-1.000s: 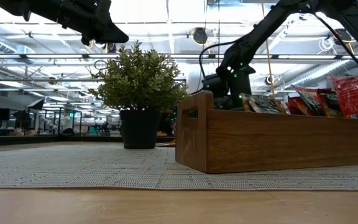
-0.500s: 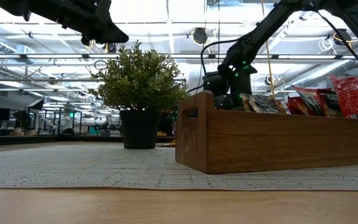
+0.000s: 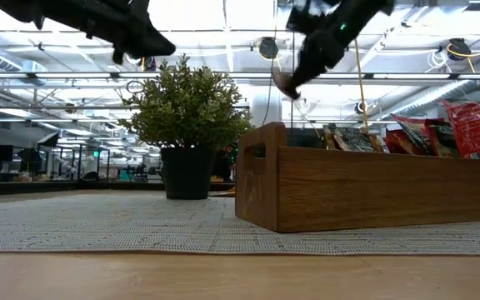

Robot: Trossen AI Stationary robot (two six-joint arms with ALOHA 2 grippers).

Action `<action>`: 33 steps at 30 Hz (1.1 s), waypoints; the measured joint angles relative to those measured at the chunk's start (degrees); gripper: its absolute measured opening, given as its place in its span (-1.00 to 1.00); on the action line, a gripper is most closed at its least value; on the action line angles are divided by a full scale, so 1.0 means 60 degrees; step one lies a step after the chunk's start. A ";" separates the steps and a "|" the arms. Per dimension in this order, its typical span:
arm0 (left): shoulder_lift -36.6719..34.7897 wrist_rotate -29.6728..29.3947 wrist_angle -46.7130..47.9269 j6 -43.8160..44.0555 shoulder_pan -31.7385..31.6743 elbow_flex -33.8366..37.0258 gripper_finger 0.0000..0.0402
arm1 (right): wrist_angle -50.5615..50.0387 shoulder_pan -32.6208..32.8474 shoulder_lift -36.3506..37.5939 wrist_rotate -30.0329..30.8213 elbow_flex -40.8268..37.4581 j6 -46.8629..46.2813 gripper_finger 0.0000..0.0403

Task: Pick & Place Tea
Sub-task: Put the apple tea sachet into the brown organizer

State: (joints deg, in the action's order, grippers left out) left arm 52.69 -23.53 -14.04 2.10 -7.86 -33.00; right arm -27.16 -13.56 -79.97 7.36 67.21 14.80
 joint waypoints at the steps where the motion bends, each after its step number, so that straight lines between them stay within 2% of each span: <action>1: 0.0111 0.0305 -0.0154 0.0181 0.0000 -0.0003 -0.77 | 0.0698 0.0383 0.0240 0.0358 -0.0417 0.0125 -1.00; 6: 0.1293 0.2300 -0.1907 0.0960 0.0222 -0.0010 -0.77 | 0.4330 0.1942 0.0588 0.1911 -0.2374 0.0907 -1.00; 11: 0.2957 0.2319 -0.2575 0.1073 0.0882 -0.0877 -0.74 | 0.7600 0.2756 0.0221 0.3156 -0.3449 0.2225 -1.00; 14: 0.3862 0.1857 -0.2198 0.0556 0.1275 -0.1938 -0.58 | 0.8568 0.2909 0.0066 0.3564 -0.3503 0.2538 -1.00; 20: 0.5133 0.0592 -0.0243 -0.0272 0.1789 -0.4095 -0.12 | 0.9264 0.2914 0.0108 0.3572 -0.3495 0.2431 -1.00; 24: 0.5653 0.0165 0.0373 -0.0562 0.1839 -0.4845 0.08 | 0.9538 0.2943 0.0150 0.3566 -0.3476 0.2499 -1.00; 28: 0.5933 -0.0079 0.0445 -0.0607 0.1767 -0.4984 0.15 | 0.9505 0.3041 0.0141 0.3562 -0.3484 0.2531 -1.00; 33: 0.5926 -0.0089 0.0398 -0.0582 0.1596 -0.4986 0.09 | 0.9567 0.3169 0.0146 0.3573 -0.3480 0.2532 -1.00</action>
State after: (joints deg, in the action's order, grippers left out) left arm 88.25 -24.06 -11.65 -1.39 1.71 -62.92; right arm 30.24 5.46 -79.09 28.80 46.33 29.99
